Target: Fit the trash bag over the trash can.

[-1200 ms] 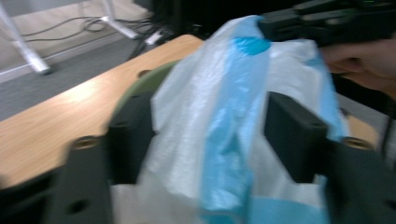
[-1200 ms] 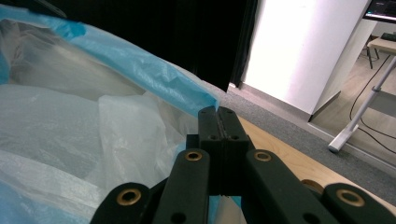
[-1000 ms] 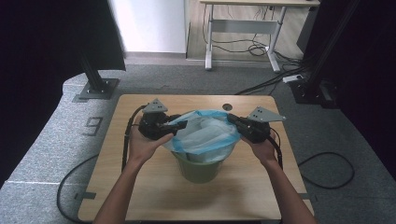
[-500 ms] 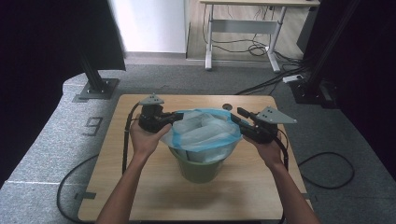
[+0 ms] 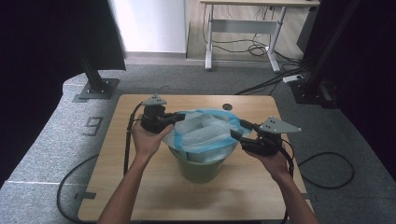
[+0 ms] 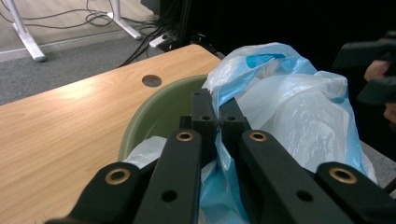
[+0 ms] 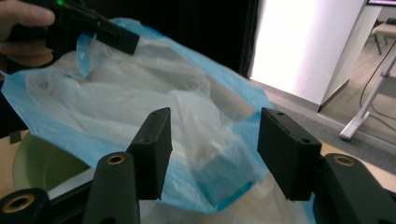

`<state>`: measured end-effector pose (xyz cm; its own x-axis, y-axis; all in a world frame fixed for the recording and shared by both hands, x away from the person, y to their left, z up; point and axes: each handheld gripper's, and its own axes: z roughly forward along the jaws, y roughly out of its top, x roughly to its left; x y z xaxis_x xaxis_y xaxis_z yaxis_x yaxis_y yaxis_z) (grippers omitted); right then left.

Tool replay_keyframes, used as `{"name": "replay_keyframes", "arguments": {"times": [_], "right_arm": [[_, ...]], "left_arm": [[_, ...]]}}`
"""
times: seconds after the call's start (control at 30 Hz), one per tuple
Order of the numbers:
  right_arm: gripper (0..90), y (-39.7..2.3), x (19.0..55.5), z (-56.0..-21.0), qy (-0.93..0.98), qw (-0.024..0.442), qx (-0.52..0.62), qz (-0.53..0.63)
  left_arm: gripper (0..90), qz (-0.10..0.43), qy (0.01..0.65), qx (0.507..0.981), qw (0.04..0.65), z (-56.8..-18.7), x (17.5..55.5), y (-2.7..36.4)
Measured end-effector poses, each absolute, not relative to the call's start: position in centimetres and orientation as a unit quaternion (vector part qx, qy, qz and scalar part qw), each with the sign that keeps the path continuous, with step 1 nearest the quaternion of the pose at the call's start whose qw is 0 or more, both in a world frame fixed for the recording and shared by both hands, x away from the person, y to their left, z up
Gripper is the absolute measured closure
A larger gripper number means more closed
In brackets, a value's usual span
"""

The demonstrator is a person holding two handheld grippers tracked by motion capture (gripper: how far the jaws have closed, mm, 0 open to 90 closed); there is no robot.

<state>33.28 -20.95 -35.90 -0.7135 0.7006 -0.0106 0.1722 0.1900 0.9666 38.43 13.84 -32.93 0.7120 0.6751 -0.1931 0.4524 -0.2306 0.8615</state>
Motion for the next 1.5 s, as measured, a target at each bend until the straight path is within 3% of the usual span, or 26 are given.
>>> {"name": "replay_keyframes", "arguments": {"times": [0.1, 0.17, 0.3, 0.4, 0.73, 1.1, 1.5], "right_arm": [[44.9, -21.0, 33.5, -36.7, 0.742, 0.225, 0.302, 0.555], [50.5, -20.9, 33.7, -37.2, 0.748, 0.224, 0.306, 0.545], [75.7, -20.6, 33.7, -37.7, 0.767, 0.22, 0.292, 0.527], [87.0, -20.5, 33.6, -37.8, 0.774, 0.216, 0.284, 0.522], [88.2, -20.8, 30.0, -38.3, 0.771, 0.218, 0.251, 0.543], [88.2, -19.8, 26.0, -42.0, 0.784, 0.177, 0.215, 0.554], [88.2, -18.8, 26.7, -45.8, 0.809, 0.15, 0.224, 0.522]], "left_arm": [[88.0, 0.111, 0.364, 0.775, 0.504, -32.9, 38.5, 13.8], [88.1, 0.111, 0.365, 0.775, 0.503, -32.9, 38.6, 13.8], [88.3, 0.112, 0.367, 0.775, 0.502, -33.0, 38.7, 14.0], [88.4, 0.114, 0.373, 0.769, 0.506, -33.0, 38.9, 14.2], [88.6, 0.118, 0.407, 0.745, 0.515, -34.2, 39.5, 16.7], [88.6, 0.111, 0.41, 0.742, 0.519, -35.6, 37.6, 19.3], [88.5, 0.106, 0.422, 0.745, 0.505, -37.6, 37.4, 20.1]]}}
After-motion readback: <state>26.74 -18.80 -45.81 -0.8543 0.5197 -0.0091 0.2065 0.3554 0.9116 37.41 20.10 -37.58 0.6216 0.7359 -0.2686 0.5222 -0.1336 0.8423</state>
